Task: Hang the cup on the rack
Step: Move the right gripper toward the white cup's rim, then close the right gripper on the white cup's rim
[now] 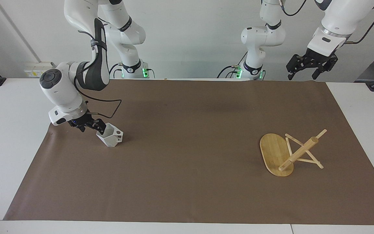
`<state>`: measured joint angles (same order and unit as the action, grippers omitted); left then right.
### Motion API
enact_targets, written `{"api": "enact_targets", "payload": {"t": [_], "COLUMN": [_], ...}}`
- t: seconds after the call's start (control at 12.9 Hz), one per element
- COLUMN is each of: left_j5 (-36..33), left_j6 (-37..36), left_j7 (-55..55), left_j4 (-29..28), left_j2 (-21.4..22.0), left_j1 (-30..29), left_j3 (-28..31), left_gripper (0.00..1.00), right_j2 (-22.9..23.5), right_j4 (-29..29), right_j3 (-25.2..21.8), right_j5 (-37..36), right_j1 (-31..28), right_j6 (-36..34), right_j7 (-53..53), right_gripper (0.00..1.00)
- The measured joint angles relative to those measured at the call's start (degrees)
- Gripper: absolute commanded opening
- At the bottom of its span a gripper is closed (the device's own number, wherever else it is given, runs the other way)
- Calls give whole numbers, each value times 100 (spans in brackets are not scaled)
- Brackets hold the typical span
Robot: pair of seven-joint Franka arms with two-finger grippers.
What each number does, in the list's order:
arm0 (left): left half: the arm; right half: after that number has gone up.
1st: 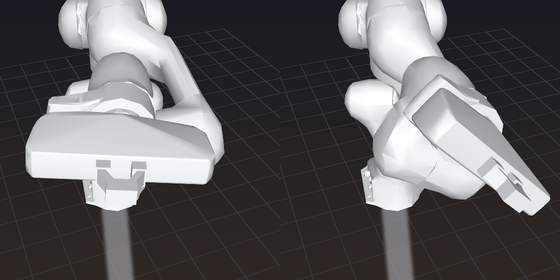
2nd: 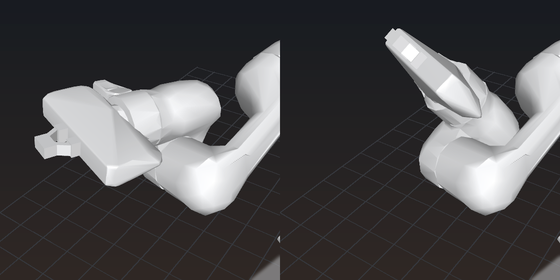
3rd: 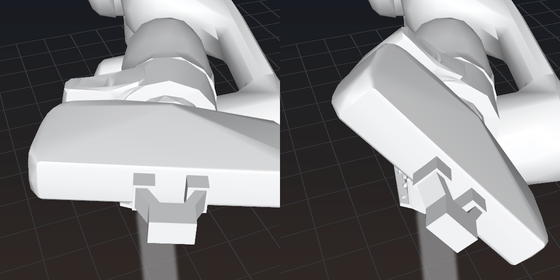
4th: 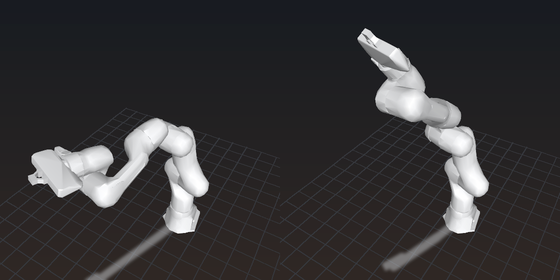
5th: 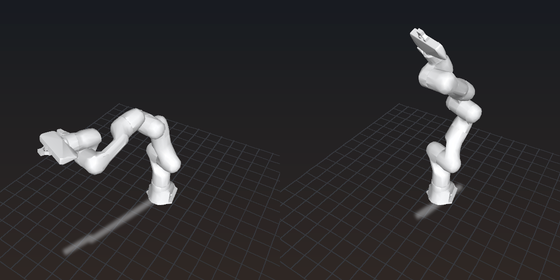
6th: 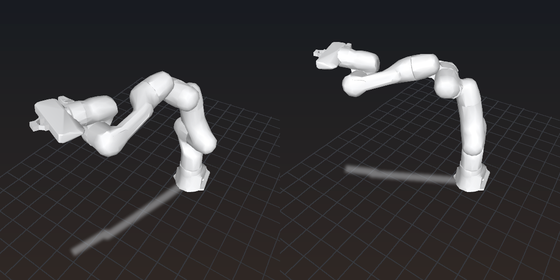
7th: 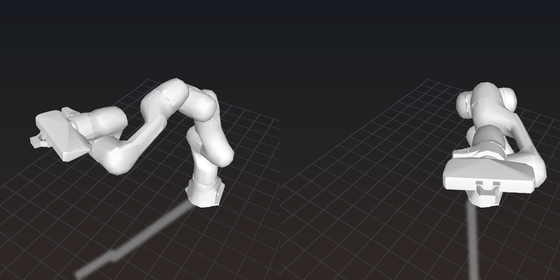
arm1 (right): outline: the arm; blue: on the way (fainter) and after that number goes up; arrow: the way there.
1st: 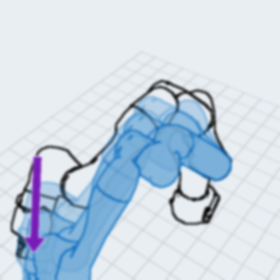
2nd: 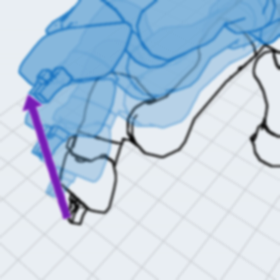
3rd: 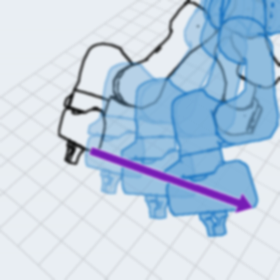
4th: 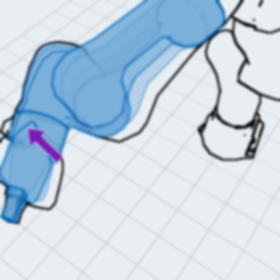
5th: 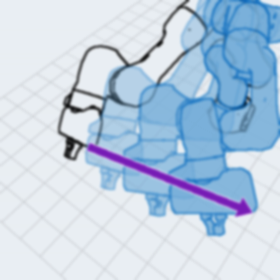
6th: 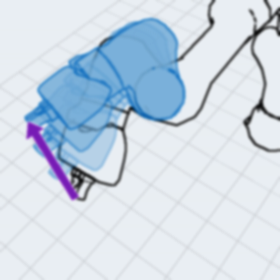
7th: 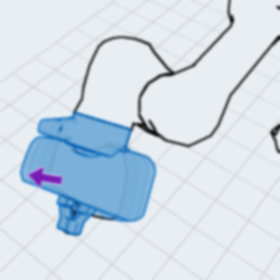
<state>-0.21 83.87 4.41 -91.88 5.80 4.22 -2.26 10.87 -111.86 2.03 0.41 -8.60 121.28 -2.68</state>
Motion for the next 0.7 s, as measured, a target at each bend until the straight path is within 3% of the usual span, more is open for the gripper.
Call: {"api": "enact_targets", "payload": {"t": [0.54, 0.7], "left_j5": [0, 0], "left_j6": [0, 0], "left_j7": [-1, -1], "left_j4": [-2, -2], "left_j2": [0, 0], "left_j1": [0, 0], "left_j3": [0, 0], "left_gripper": [100, 100], "right_j2": [7, 7], "right_j4": [-114, -141], "right_j3": [201, 197], "right_j5": [-3, -3], "right_j1": [11, 8], "right_j6": [174, 174], "right_j7": [242, 440], "right_gripper": [95, 87]}}
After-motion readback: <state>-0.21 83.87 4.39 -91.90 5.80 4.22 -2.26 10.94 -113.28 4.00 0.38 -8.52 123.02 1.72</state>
